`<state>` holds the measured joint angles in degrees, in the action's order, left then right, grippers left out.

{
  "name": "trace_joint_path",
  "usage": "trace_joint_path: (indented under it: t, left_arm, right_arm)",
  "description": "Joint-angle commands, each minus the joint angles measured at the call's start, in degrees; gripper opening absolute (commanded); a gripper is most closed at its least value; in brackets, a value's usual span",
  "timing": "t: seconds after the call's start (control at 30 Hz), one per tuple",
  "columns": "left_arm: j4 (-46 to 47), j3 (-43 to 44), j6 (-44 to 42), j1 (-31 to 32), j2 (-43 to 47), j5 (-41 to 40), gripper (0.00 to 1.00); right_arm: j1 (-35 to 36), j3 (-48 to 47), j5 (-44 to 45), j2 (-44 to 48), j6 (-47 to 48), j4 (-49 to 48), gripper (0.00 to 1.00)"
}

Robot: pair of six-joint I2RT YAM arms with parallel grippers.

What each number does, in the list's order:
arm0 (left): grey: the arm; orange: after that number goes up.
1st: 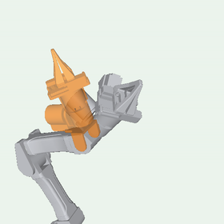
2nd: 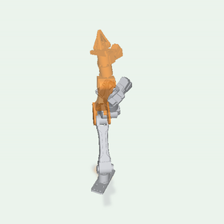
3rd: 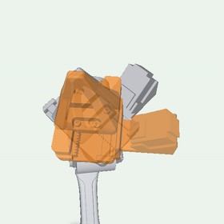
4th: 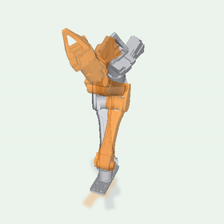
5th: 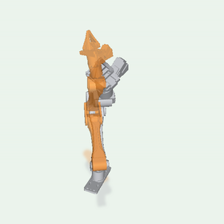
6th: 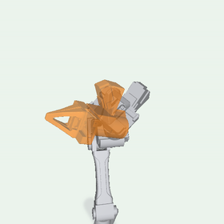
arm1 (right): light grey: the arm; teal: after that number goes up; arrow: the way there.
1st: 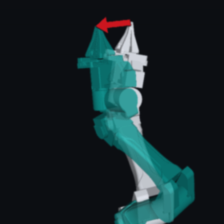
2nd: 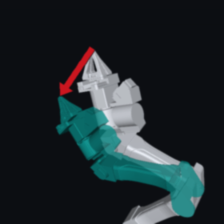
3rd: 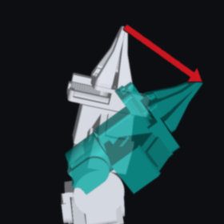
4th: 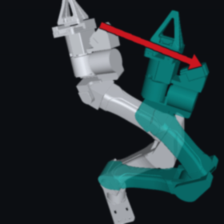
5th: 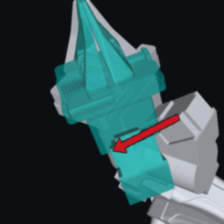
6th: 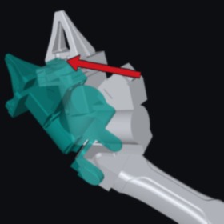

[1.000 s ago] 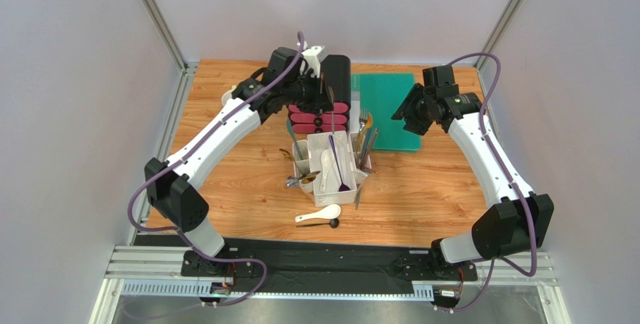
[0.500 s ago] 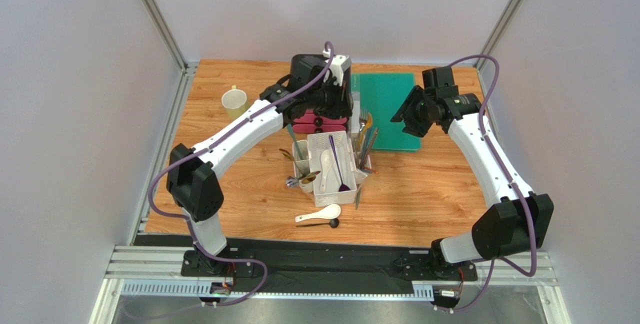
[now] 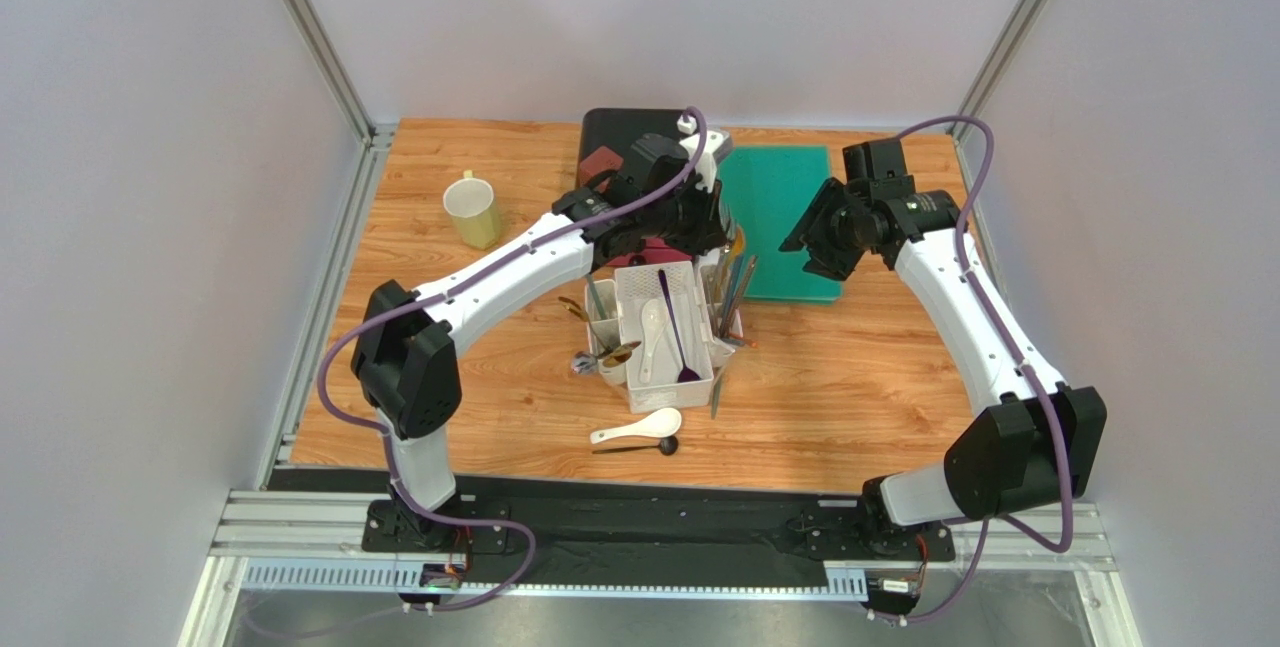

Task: Sort the eating utensils into containers
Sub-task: Place the fork in the storage box.

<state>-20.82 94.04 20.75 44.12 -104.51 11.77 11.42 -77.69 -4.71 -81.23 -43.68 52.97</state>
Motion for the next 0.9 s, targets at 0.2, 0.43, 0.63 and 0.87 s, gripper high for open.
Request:
trace_joint_path:
  t: [0.2, 0.43, 0.63, 0.87]
  left_arm:
    - [8.9, -7.1, -3.4, 3.0, 1.0, -5.3, 0.00]
    - [12.0, -11.0, -4.3, 3.3, 1.2, -6.9, 0.00]
    - [11.5, -12.0, -4.8, 4.2, 1.8, -6.9, 0.09]
    - [8.2, -11.7, -4.8, 5.5, 2.9, -9.7, 0.27]
  right_arm:
    - [-0.3, 2.1, -1.9, 3.2, 1.1, -0.7, 0.50]
    - [-0.3, 7.5, -4.1, 6.0, 0.0, -2.8, 0.50]
    - [-0.2, 9.6, -3.3, 8.5, 0.1, -3.0, 0.50]
    - [-0.2, 10.8, -2.8, 9.8, 0.1, -3.0, 0.51]
